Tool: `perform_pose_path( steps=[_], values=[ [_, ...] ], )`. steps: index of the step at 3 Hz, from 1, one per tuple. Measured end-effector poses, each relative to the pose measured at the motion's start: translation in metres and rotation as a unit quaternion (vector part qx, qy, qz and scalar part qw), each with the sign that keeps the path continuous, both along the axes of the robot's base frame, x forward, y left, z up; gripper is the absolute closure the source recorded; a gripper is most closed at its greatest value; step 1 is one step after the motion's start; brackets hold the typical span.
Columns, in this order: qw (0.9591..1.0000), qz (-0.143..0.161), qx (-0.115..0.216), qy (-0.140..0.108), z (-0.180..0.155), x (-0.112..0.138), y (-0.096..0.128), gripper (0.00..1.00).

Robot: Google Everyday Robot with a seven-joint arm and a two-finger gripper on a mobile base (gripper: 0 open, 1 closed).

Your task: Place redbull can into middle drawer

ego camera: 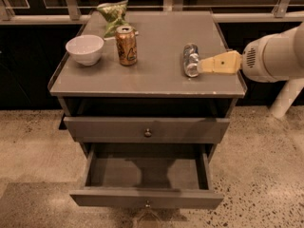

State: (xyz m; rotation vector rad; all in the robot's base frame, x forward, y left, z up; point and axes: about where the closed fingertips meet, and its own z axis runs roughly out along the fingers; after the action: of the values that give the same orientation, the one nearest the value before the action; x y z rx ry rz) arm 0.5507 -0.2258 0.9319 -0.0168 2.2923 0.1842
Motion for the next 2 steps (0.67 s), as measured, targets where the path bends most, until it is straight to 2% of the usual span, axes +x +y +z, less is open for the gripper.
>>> perform_pose_path(
  steps=[1, 2],
  values=[
    [1.0, 0.0, 0.0, 0.0, 0.0001, 0.0004, 0.0008, 0.0],
    [0.9997, -0.022, -0.008, -0.005, 0.0003, -0.0019, -0.0077, 0.0]
  ],
)
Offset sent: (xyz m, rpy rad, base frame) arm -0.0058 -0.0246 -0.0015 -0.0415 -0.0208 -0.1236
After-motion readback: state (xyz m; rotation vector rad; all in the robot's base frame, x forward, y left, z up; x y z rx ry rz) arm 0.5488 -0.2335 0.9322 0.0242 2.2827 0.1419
